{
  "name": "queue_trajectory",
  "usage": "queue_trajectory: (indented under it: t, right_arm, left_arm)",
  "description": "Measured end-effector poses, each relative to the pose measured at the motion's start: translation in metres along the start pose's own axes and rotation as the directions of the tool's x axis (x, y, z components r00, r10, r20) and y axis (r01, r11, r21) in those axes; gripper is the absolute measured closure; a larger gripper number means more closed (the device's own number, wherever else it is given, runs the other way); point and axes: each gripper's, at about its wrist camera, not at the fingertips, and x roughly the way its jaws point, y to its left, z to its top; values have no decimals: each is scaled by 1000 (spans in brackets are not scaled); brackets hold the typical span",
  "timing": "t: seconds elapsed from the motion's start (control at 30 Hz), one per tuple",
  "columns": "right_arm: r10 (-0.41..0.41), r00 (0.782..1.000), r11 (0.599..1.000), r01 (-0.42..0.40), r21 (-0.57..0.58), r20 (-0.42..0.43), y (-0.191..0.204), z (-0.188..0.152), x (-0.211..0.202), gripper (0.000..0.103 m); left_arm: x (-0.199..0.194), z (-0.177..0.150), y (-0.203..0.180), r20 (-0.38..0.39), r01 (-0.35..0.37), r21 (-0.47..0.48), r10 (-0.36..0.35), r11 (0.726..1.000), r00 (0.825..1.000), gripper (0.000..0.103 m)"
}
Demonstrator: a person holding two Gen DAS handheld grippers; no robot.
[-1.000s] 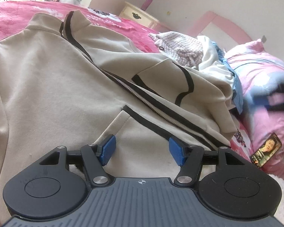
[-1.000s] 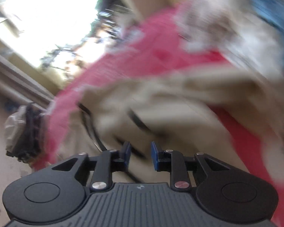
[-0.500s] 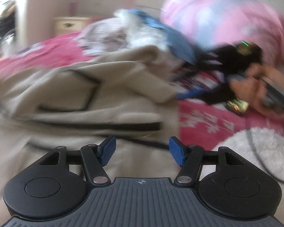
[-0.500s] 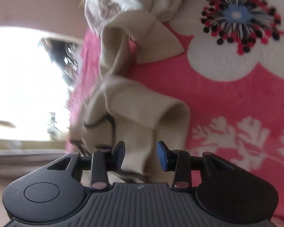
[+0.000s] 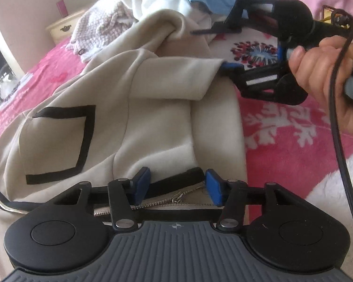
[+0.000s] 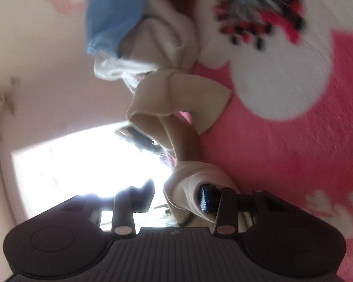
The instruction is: Fold clothes
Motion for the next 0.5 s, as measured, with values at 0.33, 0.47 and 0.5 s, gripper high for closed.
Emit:
queue_trajectory:
  t: [0.33, 0.47, 0.5]
  right_arm:
    - [56, 998, 998, -56, 15, -22, -9, 20, 7, 61]
    - [-88, 993, 986, 76, -150, -75, 8, 16, 11, 50]
    - [-125, 989, 974, 107, -200, -79, 13, 12, 12, 50]
  left_arm:
    - [-15, 9, 1, 39, -3, -57, 5, 998, 999, 82]
    - [-29, 11, 7, 98, -2, -103, 12, 995, 995, 85]
    - [-34, 12, 8, 115, -5, -108, 18, 994, 993, 86]
